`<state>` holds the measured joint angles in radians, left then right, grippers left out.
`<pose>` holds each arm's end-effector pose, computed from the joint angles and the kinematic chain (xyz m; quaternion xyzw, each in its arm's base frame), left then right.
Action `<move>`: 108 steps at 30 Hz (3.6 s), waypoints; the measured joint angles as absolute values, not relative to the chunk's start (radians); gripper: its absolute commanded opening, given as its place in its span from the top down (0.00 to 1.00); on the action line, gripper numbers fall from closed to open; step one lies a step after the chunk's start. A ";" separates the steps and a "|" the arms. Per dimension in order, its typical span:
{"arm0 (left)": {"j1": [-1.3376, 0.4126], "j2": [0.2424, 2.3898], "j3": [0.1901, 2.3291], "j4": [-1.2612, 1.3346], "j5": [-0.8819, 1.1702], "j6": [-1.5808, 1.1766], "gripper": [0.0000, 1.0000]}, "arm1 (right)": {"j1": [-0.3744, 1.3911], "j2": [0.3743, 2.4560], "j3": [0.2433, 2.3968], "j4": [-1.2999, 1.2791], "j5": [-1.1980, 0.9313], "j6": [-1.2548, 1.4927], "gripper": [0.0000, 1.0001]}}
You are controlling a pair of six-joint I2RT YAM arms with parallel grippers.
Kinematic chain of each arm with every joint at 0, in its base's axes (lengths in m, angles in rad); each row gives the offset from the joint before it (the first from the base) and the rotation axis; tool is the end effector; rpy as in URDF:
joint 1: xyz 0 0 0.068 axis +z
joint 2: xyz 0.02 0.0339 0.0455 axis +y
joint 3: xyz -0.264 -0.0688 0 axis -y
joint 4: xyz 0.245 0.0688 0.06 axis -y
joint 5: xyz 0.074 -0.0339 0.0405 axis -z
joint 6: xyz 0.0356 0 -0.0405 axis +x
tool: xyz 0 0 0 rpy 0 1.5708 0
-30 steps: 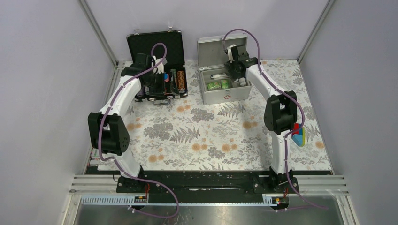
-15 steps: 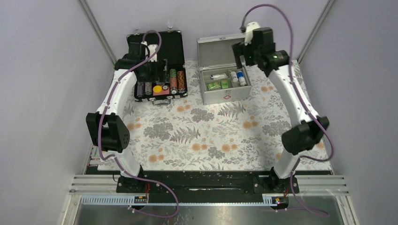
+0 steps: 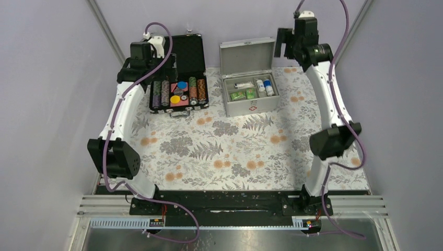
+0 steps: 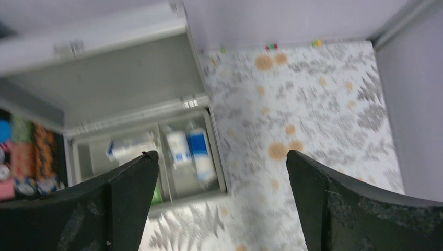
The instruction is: Organize the medicine kit
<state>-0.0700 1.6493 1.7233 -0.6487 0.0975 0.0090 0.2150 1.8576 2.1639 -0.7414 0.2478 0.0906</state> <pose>0.3713 -0.0295 0.3952 0.0579 0.8759 -0.0573 0.4756 0.4010 0.0786 0.4521 0.0143 0.8391 -0.0217 0.5433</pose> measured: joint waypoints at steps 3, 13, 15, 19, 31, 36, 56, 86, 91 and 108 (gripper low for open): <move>-0.070 1.612 1.705 -0.651 0.107 0.016 0.01 | 0.180 2.065 2.440 -0.735 0.155 0.131 0.01; -0.071 1.578 1.690 -0.830 0.277 0.057 0.01 | 0.113 2.334 2.598 -0.502 -0.073 0.338 0.06; -0.071 1.577 1.672 -0.870 0.289 0.063 0.01 | 0.113 2.376 2.605 -0.444 -0.070 0.361 0.09; -0.070 1.574 1.615 -0.936 0.292 0.078 0.01 | 0.116 2.439 2.605 -0.352 -0.046 0.392 0.17; -0.070 1.577 1.607 -0.982 0.295 0.081 0.01 | 0.114 2.334 2.389 -0.258 -0.055 0.460 0.20; -0.071 1.637 1.689 -0.939 0.346 0.058 0.01 | 0.115 2.147 2.165 -0.296 -0.070 0.425 0.18; -0.219 1.950 1.919 -0.630 0.624 -0.156 0.01 | 0.092 1.442 1.074 -0.200 -0.566 0.308 0.05; -0.327 2.155 1.951 -0.563 1.047 -0.313 0.12 | 0.109 1.672 0.879 0.533 -0.685 0.562 0.12; -0.331 2.190 2.000 -0.582 1.051 -0.292 0.12 | 0.130 1.668 0.840 0.579 -0.633 0.556 0.10; -0.333 2.160 2.016 -0.800 1.015 -0.085 0.13 | 0.148 1.882 0.917 0.748 -0.645 0.595 0.08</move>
